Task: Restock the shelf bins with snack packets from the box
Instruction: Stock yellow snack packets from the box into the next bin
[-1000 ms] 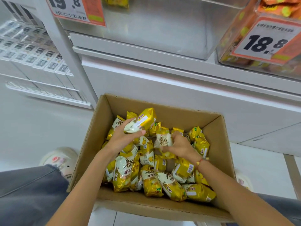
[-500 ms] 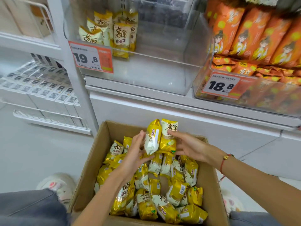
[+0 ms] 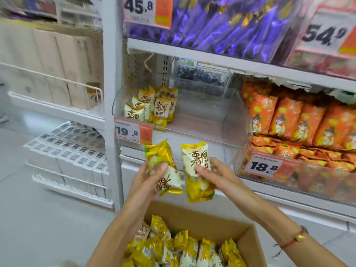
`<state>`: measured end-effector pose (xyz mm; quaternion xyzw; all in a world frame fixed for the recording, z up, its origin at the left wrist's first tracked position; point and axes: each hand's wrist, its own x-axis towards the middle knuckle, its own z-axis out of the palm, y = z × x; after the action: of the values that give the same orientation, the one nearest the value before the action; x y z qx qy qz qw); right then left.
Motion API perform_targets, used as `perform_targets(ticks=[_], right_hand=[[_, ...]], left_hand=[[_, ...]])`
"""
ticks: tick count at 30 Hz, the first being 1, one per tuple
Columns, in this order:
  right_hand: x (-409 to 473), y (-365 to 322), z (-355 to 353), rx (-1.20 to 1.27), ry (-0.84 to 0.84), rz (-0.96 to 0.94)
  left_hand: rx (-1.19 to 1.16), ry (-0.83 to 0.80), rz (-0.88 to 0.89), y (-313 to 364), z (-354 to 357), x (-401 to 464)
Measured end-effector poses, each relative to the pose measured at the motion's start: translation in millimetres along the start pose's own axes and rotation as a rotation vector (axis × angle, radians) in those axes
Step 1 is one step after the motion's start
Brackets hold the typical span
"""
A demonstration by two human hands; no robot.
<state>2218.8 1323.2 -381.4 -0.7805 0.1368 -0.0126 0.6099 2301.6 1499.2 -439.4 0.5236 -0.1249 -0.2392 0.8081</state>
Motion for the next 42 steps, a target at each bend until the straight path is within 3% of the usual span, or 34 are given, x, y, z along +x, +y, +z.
perform_targets(ticks=[3, 7, 10, 15, 20, 27, 32, 34, 37, 39, 42], right_hand=[[6.8, -47.2, 1.9, 0.055, 0.054, -0.168], [51.4, -97.2, -3.7, 0.005, 0.177, -0.262], [100.4, -114.4, -9.8, -0.158, 0.232, -0.172], [173.2, -103.6, 2.8, -0.349, 0.159, 0.02], [207.7, -86.6, 28.5, -0.344, 0.12, 0.004], [217.5, -85.3, 32.1, -0.335, 0.232, -0.004], [216.0, -86.3, 33.5, -0.431, 0.219, 0.0], [195.7, -90.4, 31.0, -0.53, 0.303, -0.097], [144.7, -94.3, 33.3, -0.546, 0.44, -0.424], [113.6, -89.2, 40.2, -0.442, 0.326, -0.494], [85.2, -79.1, 51.1, -0.366, 0.113, -0.411]], left_hand=[[-0.07, 0.222, 0.16, 35.2, -6.2, 16.6], [-0.094, 0.358, 0.227, 61.2, -12.4, 27.9], [-0.053, 0.369, 0.242, 56.8, -15.6, 27.0], [-0.054, 0.37, 0.194, 44.1, -23.7, 30.4], [-0.07, 0.379, 0.146, 42.4, -33.3, 34.0], [-0.144, 0.356, 0.042, 38.7, -41.7, 36.8], [-0.254, 0.333, -0.003, 38.2, -40.0, 36.6], [-0.353, 0.329, -0.003, 39.4, -36.1, 34.5], [-0.57, 0.342, 0.031, 41.4, -19.9, 31.6], [-0.683, 0.331, 0.046, 44.0, -3.6, 28.8], [-0.726, 0.266, 0.062, 49.4, 18.2, 24.8]])
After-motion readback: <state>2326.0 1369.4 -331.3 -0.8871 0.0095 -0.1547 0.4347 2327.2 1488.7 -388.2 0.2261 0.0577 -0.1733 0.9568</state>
